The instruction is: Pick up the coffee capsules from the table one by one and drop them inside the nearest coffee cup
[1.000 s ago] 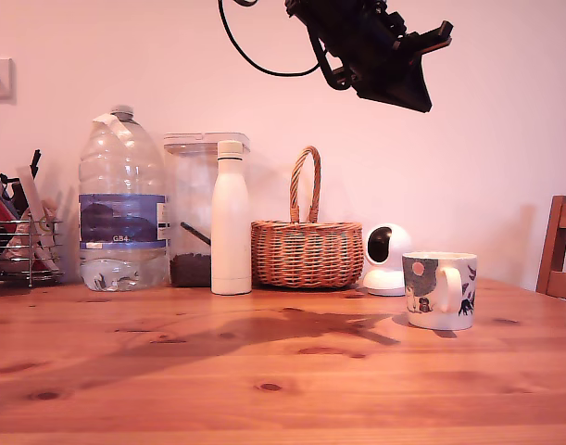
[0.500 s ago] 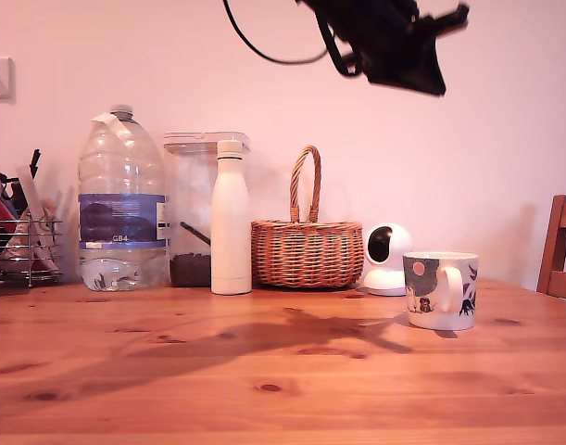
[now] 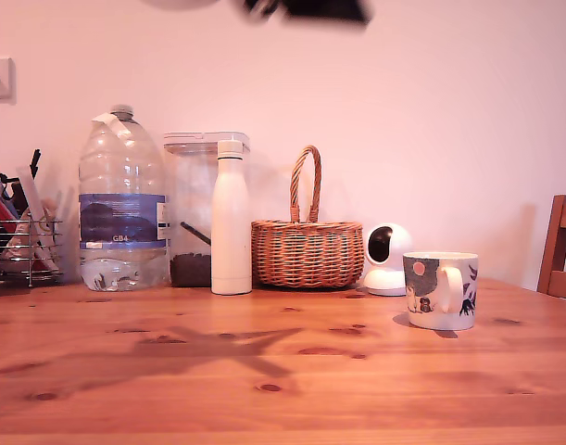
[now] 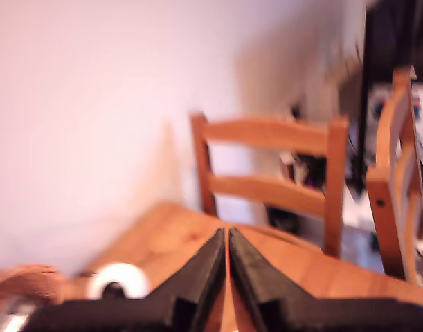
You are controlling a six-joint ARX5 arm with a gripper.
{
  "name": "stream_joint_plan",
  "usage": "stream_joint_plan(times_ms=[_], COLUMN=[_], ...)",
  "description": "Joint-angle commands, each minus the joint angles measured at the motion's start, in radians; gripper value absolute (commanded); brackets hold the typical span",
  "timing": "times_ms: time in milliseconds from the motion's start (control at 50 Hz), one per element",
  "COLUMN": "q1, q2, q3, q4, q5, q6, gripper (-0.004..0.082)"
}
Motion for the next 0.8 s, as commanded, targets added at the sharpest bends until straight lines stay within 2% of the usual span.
stream_joint_plan(times_ms=[0,360,780], q1=[0.02,0.174,0.277], q2=[-0.031,-0.193,-0.315], q3=[-0.086,-0.366,-0.621], q4=[0.032,0.123,0.208], q5=[0.0,-0.01,-0.009], q6=[-0.016,-0.06,-0.102], gripper=[-0.0024,-0.0024,-0.0024])
